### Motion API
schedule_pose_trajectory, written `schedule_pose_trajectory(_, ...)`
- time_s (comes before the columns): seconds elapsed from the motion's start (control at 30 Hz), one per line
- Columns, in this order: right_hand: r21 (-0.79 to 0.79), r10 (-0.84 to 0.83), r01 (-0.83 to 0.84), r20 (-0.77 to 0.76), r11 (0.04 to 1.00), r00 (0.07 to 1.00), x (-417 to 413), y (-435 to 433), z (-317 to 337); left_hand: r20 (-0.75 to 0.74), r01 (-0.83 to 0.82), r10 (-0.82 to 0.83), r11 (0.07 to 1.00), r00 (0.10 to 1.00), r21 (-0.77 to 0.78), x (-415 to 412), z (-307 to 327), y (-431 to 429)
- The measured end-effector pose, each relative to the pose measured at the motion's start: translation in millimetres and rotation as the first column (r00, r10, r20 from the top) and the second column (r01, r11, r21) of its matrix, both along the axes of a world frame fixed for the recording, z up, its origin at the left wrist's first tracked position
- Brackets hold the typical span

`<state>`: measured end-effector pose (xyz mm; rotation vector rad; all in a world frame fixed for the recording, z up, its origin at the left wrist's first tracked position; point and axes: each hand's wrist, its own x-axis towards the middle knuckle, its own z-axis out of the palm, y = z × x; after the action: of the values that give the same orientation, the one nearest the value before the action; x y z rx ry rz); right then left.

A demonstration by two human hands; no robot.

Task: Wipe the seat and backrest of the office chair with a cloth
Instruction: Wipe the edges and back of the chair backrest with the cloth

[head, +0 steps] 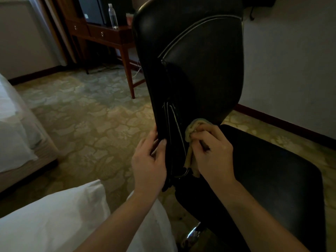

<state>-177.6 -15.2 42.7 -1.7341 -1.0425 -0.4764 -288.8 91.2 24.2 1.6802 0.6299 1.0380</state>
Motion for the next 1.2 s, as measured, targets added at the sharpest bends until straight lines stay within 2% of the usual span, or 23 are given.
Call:
schedule_pose_trajectory(0.2,0.054,-0.011,0.008,0.057,0.999,0.998,6,10,19,0.031,-0.001,0.001,1.000,1.000,0.019,3,1,-1)
schedule_pose_trajectory(0.4,-0.019,-0.051,0.050,-0.052,0.999,0.997,-3,0,-7,0.038,0.003,-0.003,1.000,0.999,0.022,0,-2,1)
schedule_pose_trajectory(0.53,-0.035,-0.042,0.042,-0.006,0.999,0.999,6,12,27,0.040,-0.021,0.020,0.999,0.999,0.035,6,-5,1)
schedule_pose_trajectory(0.63,0.025,-0.013,0.013,0.012,1.000,1.000,6,17,38,0.058,-0.017,0.016,1.000,0.998,0.011,4,-5,-1)
schedule_pose_trajectory(0.77,0.068,-0.029,0.029,0.003,0.997,1.000,-3,10,6,0.029,-0.036,0.035,0.999,0.999,0.020,3,-5,0)
schedule_pose_trajectory(0.9,0.015,-0.035,0.035,-0.036,0.999,0.999,-2,-2,-14,0.032,-0.036,0.036,0.999,0.999,0.015,4,-2,-3)
schedule_pose_trajectory(1.1,0.023,-0.050,0.048,0.089,0.999,0.995,1,11,33,0.051,-0.006,0.006,1.000,0.999,-0.009,6,-5,-3)
schedule_pose_trajectory(1.2,0.055,-0.023,0.018,0.084,0.998,0.996,0,18,45,0.067,0.012,-0.011,1.000,0.998,-0.010,4,-2,-3)
